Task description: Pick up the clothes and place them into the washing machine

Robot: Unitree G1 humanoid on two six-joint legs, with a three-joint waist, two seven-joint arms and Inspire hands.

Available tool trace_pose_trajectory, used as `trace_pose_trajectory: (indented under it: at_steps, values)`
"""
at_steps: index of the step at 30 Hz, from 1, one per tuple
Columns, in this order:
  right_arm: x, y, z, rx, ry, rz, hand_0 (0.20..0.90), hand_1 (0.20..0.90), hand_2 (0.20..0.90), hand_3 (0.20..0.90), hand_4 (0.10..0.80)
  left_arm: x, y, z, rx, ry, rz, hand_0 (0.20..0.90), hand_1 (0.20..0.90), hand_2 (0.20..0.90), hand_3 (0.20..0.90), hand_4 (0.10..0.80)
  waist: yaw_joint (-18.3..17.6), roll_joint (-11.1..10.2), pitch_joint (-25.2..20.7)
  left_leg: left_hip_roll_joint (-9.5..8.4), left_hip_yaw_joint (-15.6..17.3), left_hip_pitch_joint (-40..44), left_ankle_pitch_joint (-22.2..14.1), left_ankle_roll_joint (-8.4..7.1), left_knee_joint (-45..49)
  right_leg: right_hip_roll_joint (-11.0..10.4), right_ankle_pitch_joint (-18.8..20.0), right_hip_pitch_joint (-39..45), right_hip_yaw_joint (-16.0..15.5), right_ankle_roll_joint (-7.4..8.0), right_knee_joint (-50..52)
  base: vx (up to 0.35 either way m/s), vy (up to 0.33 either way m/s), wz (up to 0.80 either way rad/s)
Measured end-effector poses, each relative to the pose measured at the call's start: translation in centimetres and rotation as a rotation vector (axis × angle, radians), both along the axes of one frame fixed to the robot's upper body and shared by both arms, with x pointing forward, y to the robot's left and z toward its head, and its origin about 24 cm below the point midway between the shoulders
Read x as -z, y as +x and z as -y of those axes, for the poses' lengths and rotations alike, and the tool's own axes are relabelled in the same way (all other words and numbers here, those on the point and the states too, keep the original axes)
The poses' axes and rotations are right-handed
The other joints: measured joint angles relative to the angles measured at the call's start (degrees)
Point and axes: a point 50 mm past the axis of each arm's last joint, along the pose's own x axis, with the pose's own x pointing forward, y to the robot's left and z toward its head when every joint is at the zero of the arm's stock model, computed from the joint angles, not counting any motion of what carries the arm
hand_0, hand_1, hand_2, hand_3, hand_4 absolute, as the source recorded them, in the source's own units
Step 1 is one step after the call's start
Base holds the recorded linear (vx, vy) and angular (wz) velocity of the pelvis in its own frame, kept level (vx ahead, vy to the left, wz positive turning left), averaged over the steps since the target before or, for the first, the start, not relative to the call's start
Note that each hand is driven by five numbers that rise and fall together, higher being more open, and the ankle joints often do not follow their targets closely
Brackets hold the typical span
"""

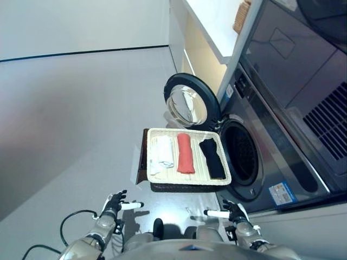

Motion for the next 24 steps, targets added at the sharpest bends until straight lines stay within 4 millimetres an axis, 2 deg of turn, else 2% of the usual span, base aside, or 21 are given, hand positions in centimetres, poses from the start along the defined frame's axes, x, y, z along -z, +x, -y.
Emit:
trace_pose_trajectory:
  at_steps: [1, 2, 3, 4, 5, 7, 9, 10, 11, 12, 13, 14, 16, 18, 20, 21, 22, 23, 24]
  values:
    - [-0.1, 0.3, 0.0, 0.003, 0.000, 0.012, 0.900, 0.900, 0.900, 0.900, 0.800, 0.0, -0.1, -0.3, -0.012, 0.005, -0.004, 0.900, 0.900, 0.900, 0.900, 0.800, 0.0, 0.1, 0.2, 0.39, 0.4, 0.0, -0.3, -0.43, 0.4, -0.2, 0.7, -0.2, -1.2, -0.20, -2.2, 0.292, -0.070, -0.05]
    - [0.0, 0.1, 0.0, 0.006, 0.001, 0.005, 0.900, 0.900, 0.900, 0.900, 0.800, 0.2, -0.8, -0.4, -0.033, 0.002, -0.026, 0.900, 0.900, 0.900, 0.900, 0.800, -0.5, -0.5, 0.3, 0.49, 0.2, 0.1, -0.4, -1.02, 0.5, 0.3, 5.2, 0.3, -1.9, 0.05, -9.0, 0.269, -0.072, 0.19]
    - [0.1, -0.3, 0.0, 0.010, 0.001, -0.006, 0.900, 0.900, 0.900, 0.900, 0.800, 0.4, -1.3, -0.4, -0.039, -0.002, -0.036, 0.900, 0.900, 0.900, 0.900, 0.800, -1.6, -1.0, 0.3, 0.35, -1.0, 0.8, -0.5, -1.55, 0.1, 1.2, 8.1, 1.0, 0.2, 0.35, -11.0, 0.370, -0.140, 0.57]
    - [0.4, -1.6, 0.3, 0.021, -0.004, -0.040, 0.900, 0.900, 0.900, 0.900, 0.800, 0.7, -1.9, -0.2, -0.040, -0.013, -0.054, 0.900, 0.900, 0.900, 0.900, 0.800, -2.8, -1.3, 0.3, 0.73, -2.6, 2.6, -0.7, -2.63, -0.5, 2.3, 13.7, 4.7, 1.6, -1.62, -14.6, 0.173, -0.098, 0.58]
    - [0.5, -2.0, 0.5, 0.028, -0.009, -0.055, 0.900, 0.900, 0.900, 0.900, 0.800, 0.8, -2.2, 0.1, -0.041, -0.022, -0.060, 0.900, 0.900, 0.900, 0.900, 0.800, -2.7, -1.1, 0.2, 1.16, -3.0, 3.3, -0.9, -3.04, -0.7, 2.8, 14.0, 5.7, 1.3, -2.06, -15.3, 0.157, -0.109, 0.47]
    - [0.7, -3.5, 1.3, 0.046, -0.024, -0.094, 0.900, 0.900, 0.900, 0.900, 0.800, 1.3, -3.4, 1.3, -0.042, -0.057, -0.086, 0.900, 0.900, 0.900, 0.900, 0.800, -2.6, 0.1, -1.8, 3.16, -3.5, 3.8, -1.9, -4.76, -0.9, 4.7, 14.2, 8.3, 0.0, -3.34, -19.1, 0.136, -0.101, 0.13]
    - [0.5, -2.9, 1.5, 0.047, -0.029, -0.079, 0.900, 0.900, 0.900, 0.900, 0.800, 1.4, -3.3, 1.9, -0.033, -0.076, -0.086, 0.900, 0.900, 0.900, 0.900, 0.800, -2.5, 0.7, -2.5, 4.20, -3.6, 3.1, -2.1, -6.03, 0.8, 5.9, 14.7, 9.6, -0.8, -4.00, -21.0, 0.127, -0.119, 0.14]
    - [0.5, -2.7, 1.5, 0.050, -0.026, -0.073, 0.900, 0.900, 0.900, 0.900, 0.800, 1.3, -3.1, 1.9, -0.022, -0.079, -0.086, 0.900, 0.900, 0.900, 0.900, 0.800, -2.7, 0.3, -2.4, 3.93, -4.0, 2.0, -2.8, -7.06, 4.2, 5.9, 14.5, 10.8, -0.8, -4.65, -22.0, 0.092, -0.148, 0.14]
    - [0.5, -2.5, 1.3, 0.044, -0.013, -0.074, 0.900, 0.900, 0.900, 0.900, 0.800, 1.3, -3.0, 2.0, -0.016, -0.084, -0.082, 0.900, 0.900, 0.900, 0.900, 0.800, -2.4, -0.7, -2.3, 3.29, -3.8, 0.6, -3.4, -8.75, 9.2, 5.8, 14.6, 12.2, -0.6, -5.14, -23.1, 0.105, -0.162, 0.08]
    - [0.5, -2.3, 0.8, 0.032, 0.007, -0.067, 0.900, 0.900, 0.900, 0.900, 0.800, 1.3, -2.7, 2.1, -0.015, -0.088, -0.076, 0.900, 0.900, 0.900, 0.900, 0.800, -1.4, -1.5, -2.1, 2.46, -4.2, -3.2, -4.2, -11.03, 18.6, 5.8, 13.9, 13.3, -0.1, -6.36, -23.5, 0.069, -0.114, 0.02]
    - [0.6, -2.3, 0.7, 0.029, 0.010, -0.067, 0.900, 0.900, 0.900, 0.900, 0.800, 1.1, -2.3, 2.3, -0.010, -0.091, -0.065, 0.900, 0.900, 0.900, 0.900, 0.800, -0.9, -1.7, -1.9, 1.50, -4.7, -5.6, -4.0, -12.07, 23.7, 5.4, 13.8, 13.5, 0.8, -6.75, -23.5, 0.090, -0.063, -0.07]
    - [0.6, -2.3, 0.4, 0.018, 0.023, -0.065, 0.900, 0.900, 0.900, 0.900, 0.800, 0.8, -1.0, 2.5, -0.003, -0.100, -0.028, 0.900, 0.900, 0.900, 0.900, 0.800, 0.4, -2.5, -1.4, 0.70, -5.2, -8.5, -1.7, -15.08, 30.9, 4.7, 13.7, 14.6, 1.6, -7.69, -23.6, 0.041, -0.013, -0.18]
    - [0.6, -2.2, 0.3, 0.003, 0.028, -0.065, 0.900, 0.900, 0.900, 0.900, 0.800, 0.7, -1.0, 2.6, 0.001, -0.103, -0.020, 0.900, 0.900, 0.900, 0.900, 0.800, 0.8, -2.0, -1.5, 0.95, -6.4, -9.7, -0.8, -14.86, 35.1, 4.9, 13.9, 16.3, 1.4, -9.21, -24.2, 0.163, 0.019, -0.16]
    - [0.7, -1.9, -0.2, -0.012, 0.038, -0.062, 0.900, 0.900, 0.900, 0.900, 0.800, 0.7, -0.8, 2.6, -0.007, -0.102, -0.008, 0.900, 0.900, 0.900, 0.900, 0.800, 1.1, -2.1, -1.5, 2.52, -5.7, -10.9, -0.9, -14.20, 32.7, 5.2, 13.3, 16.2, 1.8, -9.67, -24.5, 0.194, 0.066, -0.10]
    - [0.7, -1.6, -0.8, -0.029, 0.049, -0.058, 0.900, 0.900, 0.900, 0.900, 0.800, 0.6, -0.6, 2.5, -0.011, -0.102, -0.005, 0.900, 0.900, 0.900, 0.900, 0.800, 1.4, -2.6, -1.1, 5.87, -4.8, -11.2, -0.4, -13.93, 24.4, 5.6, 13.5, 16.2, 2.8, -10.42, -25.0, 0.204, 0.128, -0.15]
    - [0.7, -1.5, -0.9, -0.032, 0.049, -0.058, 0.900, 0.900, 0.900, 0.900, 0.800, 0.6, -0.5, 2.6, -0.008, -0.101, 0.000, 0.900, 0.900, 0.900, 0.900, 0.800, 2.0, -2.3, -0.9, 8.25, -4.5, -10.4, 0.1, -14.66, 16.9, 6.2, 13.8, 16.3, 3.6, -9.69, -25.5, 0.254, 0.171, -0.21]
    - [0.6, -1.4, -0.7, -0.031, 0.043, -0.052, 0.900, 0.900, 0.900, 0.900, 0.800, 0.6, -0.5, 2.8, -0.006, -0.105, 0.001, 0.900, 0.900, 0.900, 0.900, 0.800, 2.0, -0.9, -1.0, 11.09, -4.8, -8.3, 1.2, -15.45, 5.9, 8.0, 14.2, 16.3, 3.9, -10.27, -26.2, 0.211, 0.157, -0.24]
    - [0.5, -1.1, -0.5, -0.032, 0.038, -0.046, 0.900, 0.900, 0.900, 0.900, 0.800, 0.6, -0.4, 2.9, 0.002, -0.105, 0.001, 0.900, 0.900, 0.900, 0.900, 0.800, 2.2, 0.0, 0.1, 13.16, -5.2, -8.0, 2.5, -16.21, 2.4, 9.0, 13.9, 17.2, 4.2, -10.10, -26.6, 0.272, 0.225, -0.20]
    - [0.5, -1.2, -0.4, -0.029, 0.036, -0.046, 0.900, 0.900, 0.900, 0.900, 0.800, 0.7, -0.8, 2.9, -0.003, -0.107, -0.008, 0.900, 0.900, 0.900, 0.900, 0.800, 2.1, 0.3, -0.1, 13.97, -5.2, -7.7, 3.2, -16.70, -1.4, 9.5, 13.6, 17.3, 4.5, -9.77, -26.7, 0.187, 0.165, -0.18]
